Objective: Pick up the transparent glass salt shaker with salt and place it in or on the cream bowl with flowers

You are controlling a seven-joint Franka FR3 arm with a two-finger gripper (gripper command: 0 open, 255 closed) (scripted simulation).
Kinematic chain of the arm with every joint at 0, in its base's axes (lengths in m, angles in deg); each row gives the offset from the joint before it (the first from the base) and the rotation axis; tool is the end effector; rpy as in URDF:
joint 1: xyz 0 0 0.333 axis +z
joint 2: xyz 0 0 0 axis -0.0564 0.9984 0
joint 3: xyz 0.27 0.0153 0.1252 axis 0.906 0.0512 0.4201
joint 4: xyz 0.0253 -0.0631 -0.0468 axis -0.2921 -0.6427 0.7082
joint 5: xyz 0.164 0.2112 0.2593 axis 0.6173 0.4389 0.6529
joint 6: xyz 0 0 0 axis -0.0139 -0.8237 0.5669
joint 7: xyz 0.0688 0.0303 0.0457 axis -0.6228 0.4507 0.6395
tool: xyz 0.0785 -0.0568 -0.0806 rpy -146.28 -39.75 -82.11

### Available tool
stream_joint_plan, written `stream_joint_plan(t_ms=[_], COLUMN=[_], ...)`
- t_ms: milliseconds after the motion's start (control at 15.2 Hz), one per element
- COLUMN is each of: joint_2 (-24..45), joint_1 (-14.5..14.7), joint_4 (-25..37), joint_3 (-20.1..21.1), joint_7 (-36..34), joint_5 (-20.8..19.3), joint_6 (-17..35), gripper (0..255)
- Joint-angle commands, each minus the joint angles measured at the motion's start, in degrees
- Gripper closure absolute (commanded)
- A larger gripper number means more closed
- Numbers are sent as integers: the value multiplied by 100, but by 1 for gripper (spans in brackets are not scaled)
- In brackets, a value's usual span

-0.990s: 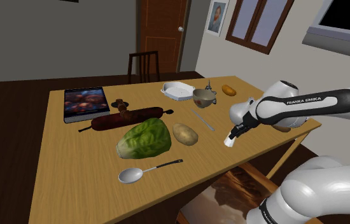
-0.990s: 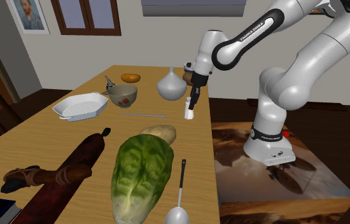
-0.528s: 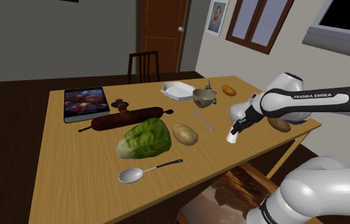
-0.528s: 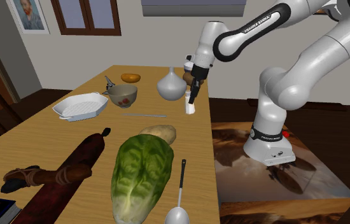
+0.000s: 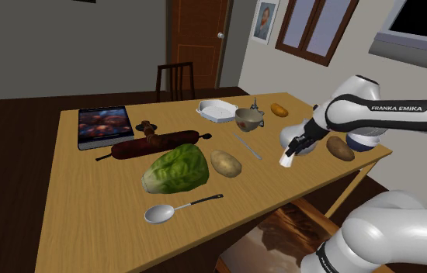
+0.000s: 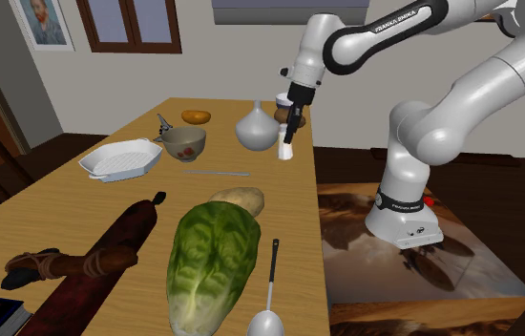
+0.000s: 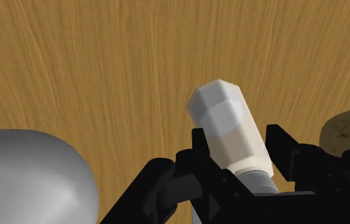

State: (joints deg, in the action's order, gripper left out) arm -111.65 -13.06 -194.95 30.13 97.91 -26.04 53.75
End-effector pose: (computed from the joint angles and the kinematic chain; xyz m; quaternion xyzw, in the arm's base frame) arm 0.2807 -0.1498 0.3878 -0.9890 0.0565 -0.1258 0.0530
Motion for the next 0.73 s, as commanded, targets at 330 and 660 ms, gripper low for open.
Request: stream_joint_plan(t_ms=[330,660], joint_2=[-233,-330], joint_1=[15,38], joint_4=[409,741], joint_3=[151,241], joint_7=[-104,-165], joint_5=[61,109], joint_6=[-638,-1060], gripper=[255,255])
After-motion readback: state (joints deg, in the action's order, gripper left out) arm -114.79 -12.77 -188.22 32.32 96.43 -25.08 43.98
